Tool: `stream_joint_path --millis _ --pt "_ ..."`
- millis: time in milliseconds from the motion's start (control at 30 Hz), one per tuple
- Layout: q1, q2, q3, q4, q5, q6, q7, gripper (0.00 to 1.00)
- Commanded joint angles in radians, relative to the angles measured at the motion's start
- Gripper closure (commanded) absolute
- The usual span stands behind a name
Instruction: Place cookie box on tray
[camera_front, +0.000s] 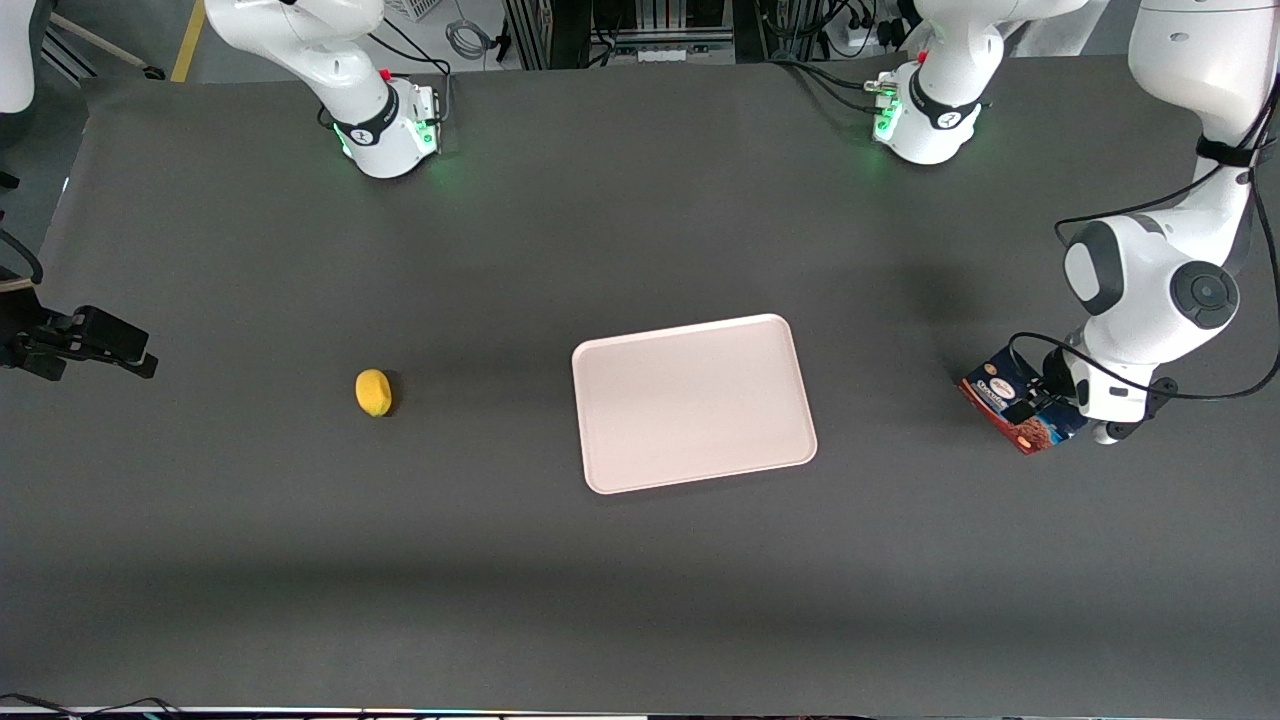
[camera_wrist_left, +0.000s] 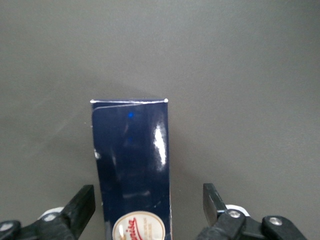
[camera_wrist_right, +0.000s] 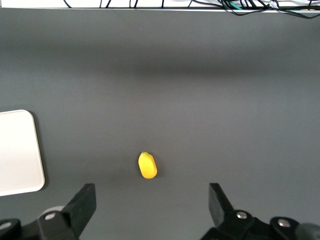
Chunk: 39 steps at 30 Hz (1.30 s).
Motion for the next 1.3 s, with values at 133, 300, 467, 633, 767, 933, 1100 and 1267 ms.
stream_joint_path --millis 133,300,467,633,767,933,1100,1267 --pt "-0.015 -0.009 0.008 -0.003 -0.009 -0.002 -0.016 0.44" --pt "-0.015 -0.009 0.008 0.004 -0.009 -0.003 -0.017 0.63" --pt "-0.017 -0.007 0.008 0.015 -0.007 -0.006 -0.013 0.70" --pt "-0.023 -0.009 0.006 0.052 -0.005 -0.071 -0.007 0.79" --pt "-0.024 -0.018 0.006 0.096 0.007 -0.143 0.010 0.79" --pt "-0.032 -0.055 -0.002 0.156 0.008 -0.238 0.059 0.79" --pt "-0.038 -0.091 -0.029 0.231 0.008 -0.327 0.158 0.79" --pt "-0.053 -0.131 -0.072 0.328 0.010 -0.420 0.200 0.77"
